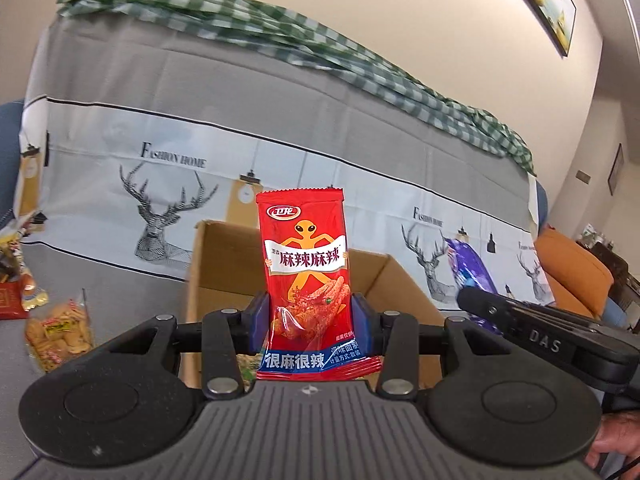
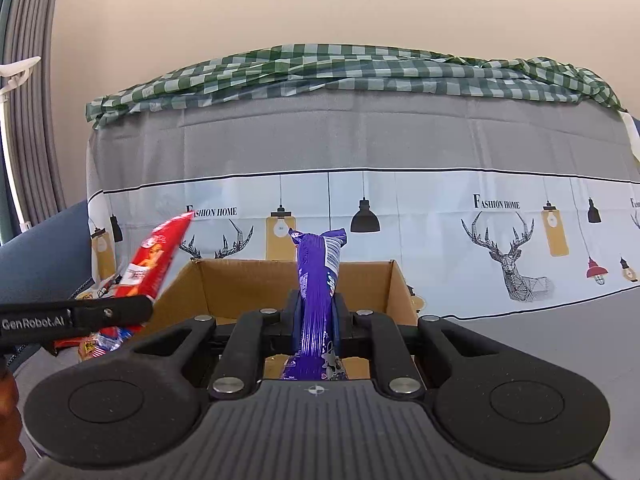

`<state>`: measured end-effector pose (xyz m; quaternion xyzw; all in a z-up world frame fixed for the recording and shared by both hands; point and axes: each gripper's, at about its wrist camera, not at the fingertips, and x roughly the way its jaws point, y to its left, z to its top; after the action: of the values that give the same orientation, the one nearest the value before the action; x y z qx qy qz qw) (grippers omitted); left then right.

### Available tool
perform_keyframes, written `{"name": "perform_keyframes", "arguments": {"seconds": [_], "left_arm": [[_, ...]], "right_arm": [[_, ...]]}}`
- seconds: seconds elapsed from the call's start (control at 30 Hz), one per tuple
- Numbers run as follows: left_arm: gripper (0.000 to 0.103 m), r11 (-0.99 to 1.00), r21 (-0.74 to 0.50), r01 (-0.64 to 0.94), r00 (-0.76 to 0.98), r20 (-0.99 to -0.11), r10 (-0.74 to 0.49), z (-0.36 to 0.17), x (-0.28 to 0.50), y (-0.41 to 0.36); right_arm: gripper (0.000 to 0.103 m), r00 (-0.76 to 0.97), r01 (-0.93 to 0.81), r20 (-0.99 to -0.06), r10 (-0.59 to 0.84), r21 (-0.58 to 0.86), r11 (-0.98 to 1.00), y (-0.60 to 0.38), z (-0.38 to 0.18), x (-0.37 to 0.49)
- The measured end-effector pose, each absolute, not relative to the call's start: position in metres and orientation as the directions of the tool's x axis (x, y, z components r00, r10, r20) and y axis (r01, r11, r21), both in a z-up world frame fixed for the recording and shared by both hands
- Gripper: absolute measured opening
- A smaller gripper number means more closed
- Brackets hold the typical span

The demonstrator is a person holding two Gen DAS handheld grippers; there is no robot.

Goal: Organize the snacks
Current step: 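Lift both snacks and carry them above the cardboard box, then hold the red pack and purple bar above the box with both tools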

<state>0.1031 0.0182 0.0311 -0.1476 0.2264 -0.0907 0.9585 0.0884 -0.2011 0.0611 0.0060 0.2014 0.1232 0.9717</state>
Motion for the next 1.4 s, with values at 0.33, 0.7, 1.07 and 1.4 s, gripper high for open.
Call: {"name": "perform_keyframes", "arguments": {"seconds": [0.33,0.7,1.07,1.4], "left_arm": [[0.047,0.93,-0.329,0.164,0.864,-0.406,-0.296,0.026,0.109,0.0],[0.047,0.924,-0.334,0.185,0.859,-0.401,-0.317,0.026,0.111,-0.004],[0.047,0.921,-0.339,0.192,0.858,-0.397,-0.325,0.027,0.111,-0.004],[0.047,0.919,-0.341,0.197,0.859,-0.392,-0.33,0.027,0.111,-0.004]], "right_arm": [[0.015,0.885,-0.242,-0.395,0.244,0.057,0.969,-0.194,0.061,0.094],[0.015,0.885,-0.23,-0.404,0.232,0.056,0.972,-0.196,0.061,0.096],[0.015,0.886,-0.229,-0.402,0.229,0.051,0.972,-0.194,0.06,0.095],[0.015,0.886,-0.231,-0.403,0.229,0.045,0.972,-0.193,0.059,0.095]]}}
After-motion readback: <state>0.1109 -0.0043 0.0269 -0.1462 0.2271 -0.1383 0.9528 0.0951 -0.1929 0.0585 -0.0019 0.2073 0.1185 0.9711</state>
